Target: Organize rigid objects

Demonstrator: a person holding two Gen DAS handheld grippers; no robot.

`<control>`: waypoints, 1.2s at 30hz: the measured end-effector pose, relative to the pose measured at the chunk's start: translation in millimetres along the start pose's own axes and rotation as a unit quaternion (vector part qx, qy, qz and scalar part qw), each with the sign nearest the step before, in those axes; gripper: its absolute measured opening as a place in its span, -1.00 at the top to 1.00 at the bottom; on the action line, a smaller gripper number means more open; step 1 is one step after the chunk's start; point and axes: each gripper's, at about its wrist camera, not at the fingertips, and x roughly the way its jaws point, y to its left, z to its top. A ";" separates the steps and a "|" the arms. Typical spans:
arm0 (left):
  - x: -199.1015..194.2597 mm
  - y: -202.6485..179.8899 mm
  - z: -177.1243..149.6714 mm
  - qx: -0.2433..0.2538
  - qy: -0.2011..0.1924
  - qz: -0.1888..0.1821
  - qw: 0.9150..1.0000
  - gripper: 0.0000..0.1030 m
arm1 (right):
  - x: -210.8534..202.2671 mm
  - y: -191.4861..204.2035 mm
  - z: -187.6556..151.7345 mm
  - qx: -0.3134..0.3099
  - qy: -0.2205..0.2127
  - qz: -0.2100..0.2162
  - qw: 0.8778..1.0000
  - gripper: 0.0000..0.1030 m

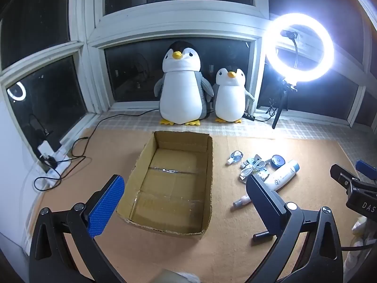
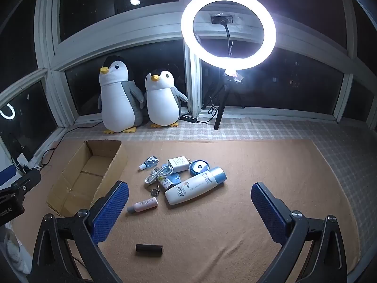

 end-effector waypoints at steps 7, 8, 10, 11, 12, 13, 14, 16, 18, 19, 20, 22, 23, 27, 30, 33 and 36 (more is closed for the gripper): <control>2.7 -2.8 0.5 -0.002 -0.003 0.004 1.000 -0.99 | 0.7 -1.6 -0.4 0.004 0.001 0.000 1.000 -1.00; 2.7 -2.3 0.3 -0.003 -0.003 0.005 1.000 -0.99 | 2.7 1.5 -2.9 0.004 0.002 0.000 1.000 -1.00; 2.3 0.0 -1.1 -0.003 -0.004 0.005 1.000 -0.99 | 3.0 4.5 -4.1 0.006 0.001 -0.004 1.000 -1.00; 1.9 -1.1 -1.0 -0.002 -0.004 0.004 1.000 -0.99 | 1.7 4.9 -2.7 0.005 0.002 -0.003 1.000 -1.00; 2.1 0.9 -0.6 -0.005 -0.002 0.003 1.000 -0.99 | 2.0 6.5 -3.8 0.006 0.002 -0.005 1.000 -1.00; 2.0 1.1 -0.6 -0.005 -0.003 0.003 1.000 -0.99 | 2.2 2.9 -2.9 0.006 0.002 -0.001 1.000 -1.00; 1.4 1.4 -0.2 -0.005 -0.003 0.003 1.000 -0.99 | 2.6 2.8 -3.3 0.006 0.003 -0.001 1.000 -1.00; 1.3 -0.2 -0.9 -0.004 -0.004 0.004 1.000 -0.99 | 2.7 0.8 -2.1 0.006 0.004 0.001 1.000 -1.00; 0.2 -0.8 -1.0 -0.002 -0.003 0.004 1.000 -0.99 | 2.2 1.3 -2.2 0.002 0.005 0.002 1.000 -1.00; 0.1 -0.5 -0.8 -0.002 -0.003 0.003 1.000 -0.99 | 2.2 1.3 -2.5 0.001 0.005 0.002 1.000 -1.00; -0.4 -0.5 -0.6 -0.002 -0.003 0.003 1.000 -0.99 | 2.1 1.2 -2.7 0.001 0.005 0.002 1.000 -1.00; -0.1 -1.3 -0.7 -0.002 -0.004 0.004 1.000 -0.99 | 2.8 1.1 -2.6 0.000 0.005 0.002 1.000 -1.00; -0.3 -1.7 -0.6 -0.001 -0.004 0.004 1.000 -0.99 | 2.7 1.4 -2.6 0.000 0.005 0.002 1.000 -1.00; -0.6 -2.0 0.1 -0.002 -0.002 0.003 1.000 -0.99 | 2.8 1.8 -3.2 0.000 0.005 0.001 1.000 -1.00; -0.4 -1.9 0.0 -0.001 -0.002 0.002 1.000 -0.99 | 2.8 1.6 -4.0 -0.001 0.005 0.002 1.000 -1.00; -0.3 -2.1 0.2 -0.001 -0.003 0.002 1.000 -0.99 | 2.3 1.4 -5.3 -0.001 0.004 0.001 1.000 -1.00; -0.4 -1.8 0.4 -0.002 -0.002 0.002 1.000 -0.99 | 2.5 1.7 -4.7 -0.002 0.005 0.000 1.000 -1.00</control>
